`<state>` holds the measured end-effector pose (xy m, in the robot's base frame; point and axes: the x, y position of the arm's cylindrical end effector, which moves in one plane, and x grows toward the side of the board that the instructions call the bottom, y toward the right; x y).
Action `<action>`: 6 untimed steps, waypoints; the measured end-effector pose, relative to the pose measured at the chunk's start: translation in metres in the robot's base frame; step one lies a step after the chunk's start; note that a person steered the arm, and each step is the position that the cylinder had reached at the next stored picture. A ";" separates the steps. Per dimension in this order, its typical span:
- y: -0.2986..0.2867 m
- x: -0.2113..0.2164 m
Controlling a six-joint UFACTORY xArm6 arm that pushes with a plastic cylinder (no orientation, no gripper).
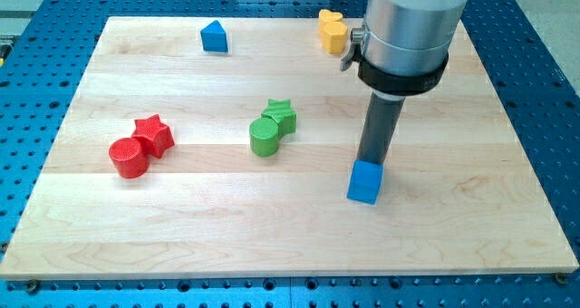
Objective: Push the blue cube towards the bottom right
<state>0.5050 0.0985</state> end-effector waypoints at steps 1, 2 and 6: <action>-0.018 0.015; -0.059 0.029; -0.006 0.047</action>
